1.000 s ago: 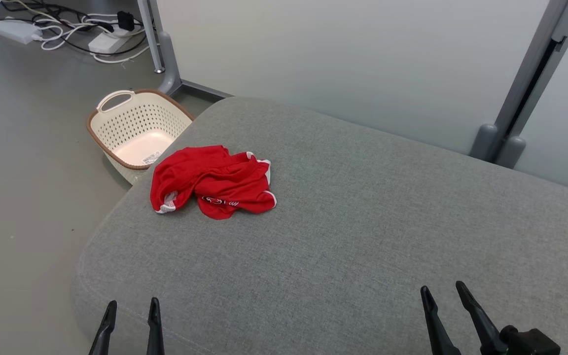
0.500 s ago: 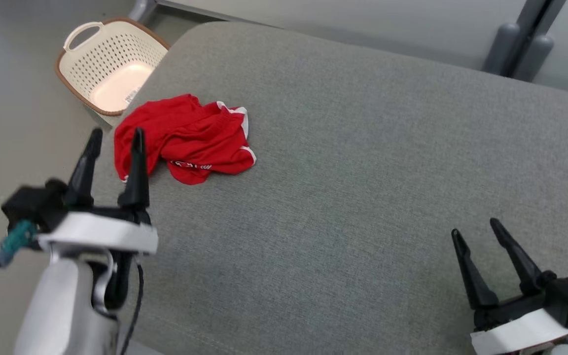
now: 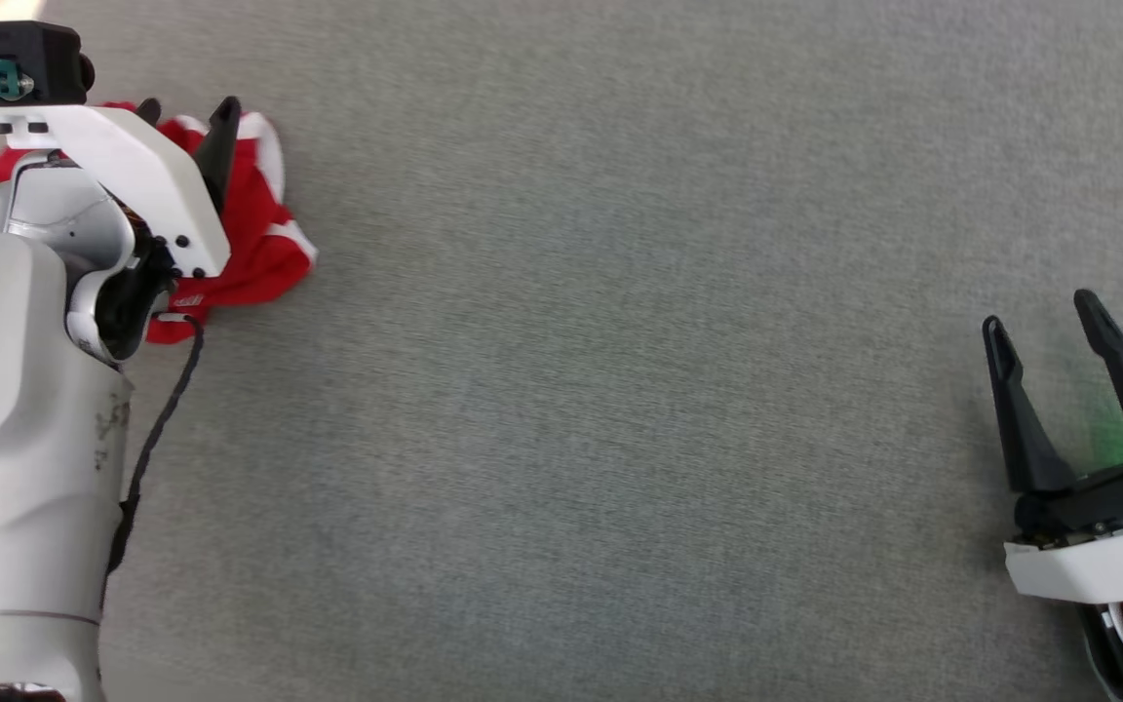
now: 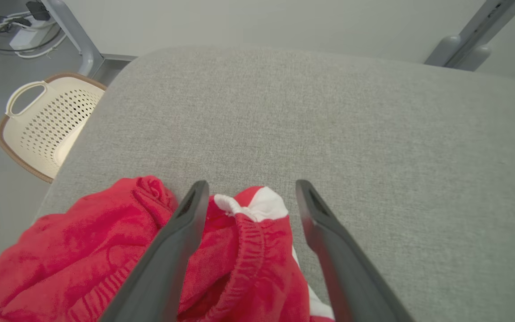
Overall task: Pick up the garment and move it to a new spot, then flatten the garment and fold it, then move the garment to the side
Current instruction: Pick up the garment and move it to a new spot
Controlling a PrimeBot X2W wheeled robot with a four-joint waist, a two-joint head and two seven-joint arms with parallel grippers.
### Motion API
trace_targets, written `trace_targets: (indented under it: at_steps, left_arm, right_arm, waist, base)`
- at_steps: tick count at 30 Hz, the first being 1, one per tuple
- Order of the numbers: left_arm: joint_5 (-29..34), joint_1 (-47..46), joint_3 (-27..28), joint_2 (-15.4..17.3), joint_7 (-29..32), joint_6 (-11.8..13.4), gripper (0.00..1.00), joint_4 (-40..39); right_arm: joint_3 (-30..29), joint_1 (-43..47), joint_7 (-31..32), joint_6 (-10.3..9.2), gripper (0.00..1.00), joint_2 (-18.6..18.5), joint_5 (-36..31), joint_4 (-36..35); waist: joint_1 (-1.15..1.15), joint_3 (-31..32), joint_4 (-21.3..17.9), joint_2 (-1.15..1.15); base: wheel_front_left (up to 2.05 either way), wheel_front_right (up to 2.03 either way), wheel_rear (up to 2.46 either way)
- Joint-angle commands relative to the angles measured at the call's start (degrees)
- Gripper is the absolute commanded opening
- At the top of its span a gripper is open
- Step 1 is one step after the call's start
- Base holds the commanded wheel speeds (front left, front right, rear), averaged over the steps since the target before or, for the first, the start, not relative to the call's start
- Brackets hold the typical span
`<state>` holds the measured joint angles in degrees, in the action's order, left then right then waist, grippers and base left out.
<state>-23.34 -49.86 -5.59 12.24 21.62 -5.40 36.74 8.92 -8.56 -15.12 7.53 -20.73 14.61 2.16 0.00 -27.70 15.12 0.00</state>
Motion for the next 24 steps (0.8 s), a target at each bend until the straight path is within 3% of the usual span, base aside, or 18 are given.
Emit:
trace_targets:
  at_steps: [1,5,11,12,13,14,24]
  left_arm:
    - [0.6,-1.4,-0.3,1.5,2.0,0.9,1.0,2.7]
    - [2.8,-2.2,-1.5,3.7,4.8,3.0,1.0,8.2]
    - [0.4,-1.4,-1.1,1.9,5.6,1.8,1.0,13.2]
    - [0.2,-1.6,-1.0,1.7,5.0,1.6,0.51,13.7]
    - [0.3,-1.7,-0.9,1.7,3.7,1.5,0.16,14.1]
    - [0.3,-2.0,-0.8,1.7,2.2,1.5,0.0,14.2]
    - [-0.4,-0.1,0.0,3.0,-20.6,-1.2,0.0,9.1]
  right_arm:
    - [-0.5,-1.1,0.0,-0.09,1.0,-0.5,-0.1,-0.9]
    - [-0.6,-2.0,0.0,-0.1,1.0,-0.8,-0.1,-1.5]
    - [-0.9,-2.8,0.0,-0.12,1.0,-0.8,-0.4,-1.5]
    - [-0.8,-3.0,0.1,-0.12,1.0,-0.9,-0.4,-1.4]
    - [-0.8,-3.1,0.1,-0.12,1.0,-0.8,-0.4,-1.3]
    - [-0.7,-3.3,0.1,-0.12,1.0,-0.8,-0.4,-1.2]
    - [0.5,-3.7,0.0,-0.1,1.0,2.5,1.0,-0.3]
  waist:
    - [0.0,-3.8,-3.2,0.0]
    - [0.0,-5.3,-3.9,0.0]
    - [0.0,-6.7,-3.5,0.0]
    - [0.0,-6.9,-3.3,0.0]
    - [0.0,-7.0,-3.2,0.0]
    - [0.0,-7.0,-3.1,0.0]
    - [0.0,0.1,-5.3,0.0]
  base:
    - [0.0,0.0,0.0]
    - [0.0,0.0,0.0]
    - [0.0,0.0,0.0]
    - [0.0,0.0,0.0]
    - [0.0,0.0,0.0]
    - [0.0,0.0,0.0]
    - [0.0,0.0,0.0]
